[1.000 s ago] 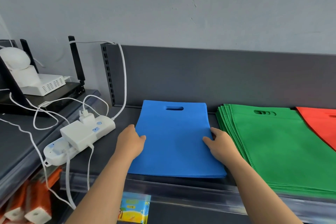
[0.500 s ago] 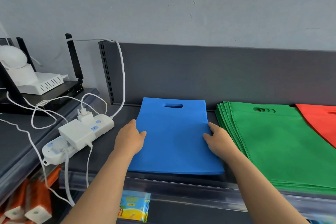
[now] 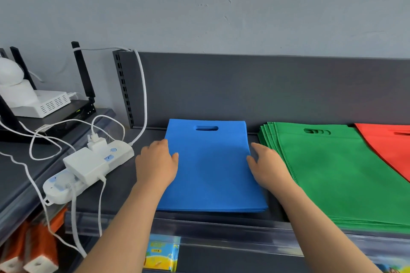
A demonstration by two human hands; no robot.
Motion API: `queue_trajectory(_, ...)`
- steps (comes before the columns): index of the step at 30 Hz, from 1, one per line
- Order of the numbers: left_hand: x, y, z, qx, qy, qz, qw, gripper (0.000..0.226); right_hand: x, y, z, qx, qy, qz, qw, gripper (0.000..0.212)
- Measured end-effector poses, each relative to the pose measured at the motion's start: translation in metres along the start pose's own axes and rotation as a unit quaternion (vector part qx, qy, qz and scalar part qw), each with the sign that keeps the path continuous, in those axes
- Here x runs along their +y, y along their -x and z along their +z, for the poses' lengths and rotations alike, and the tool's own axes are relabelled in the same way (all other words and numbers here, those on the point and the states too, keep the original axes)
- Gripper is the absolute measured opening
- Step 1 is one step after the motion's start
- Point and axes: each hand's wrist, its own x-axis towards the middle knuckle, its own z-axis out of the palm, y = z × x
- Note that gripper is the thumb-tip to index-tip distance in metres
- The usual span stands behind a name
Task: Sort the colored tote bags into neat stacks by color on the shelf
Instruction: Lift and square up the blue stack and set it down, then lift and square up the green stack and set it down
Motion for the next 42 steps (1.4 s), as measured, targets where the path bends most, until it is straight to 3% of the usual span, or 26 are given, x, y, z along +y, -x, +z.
queue_trajectory(10,0.11,0.03,-0.003,0.037,0.02,0.147,0.988,0.037,0.065,0.011,-0.062,0.064,0.166,-0.016,0.984,0.041)
queue_trajectory(17,0.209,0.049,0.036,-0.038,0.021,0.199,0.979,0.023,0.155,0.014,-0.11,0.04,0.245,0.03,0.968,0.051)
queue_trajectory(24,0.249,0.042,0.077,-0.132,-0.024,0.086,0.987,0.05,0.212,0.012,-0.123,-0.041,0.25,0.046,0.966,0.058)
queue_trajectory(28,0.261,0.033,0.092,-0.159,-0.002,0.033,0.987,0.062,0.225,0.013,-0.117,-0.044,0.224,0.037,0.973,0.056)
queue_trajectory(33,0.272,0.022,0.086,-0.175,0.082,-0.051,0.98,0.076,0.231,0.014,-0.115,-0.035,0.222,0.024,0.974,0.055)
queue_trajectory(38,0.28,0.016,0.074,-0.179,0.195,-0.089,0.96,0.073,0.233,0.013,-0.114,-0.034,0.219,0.022,0.975,0.055)
queue_trajectory(42,0.277,0.012,0.08,-0.162,0.342,-0.104,0.92,0.065,0.232,0.014,-0.112,-0.025,0.229,0.016,0.973,0.055)
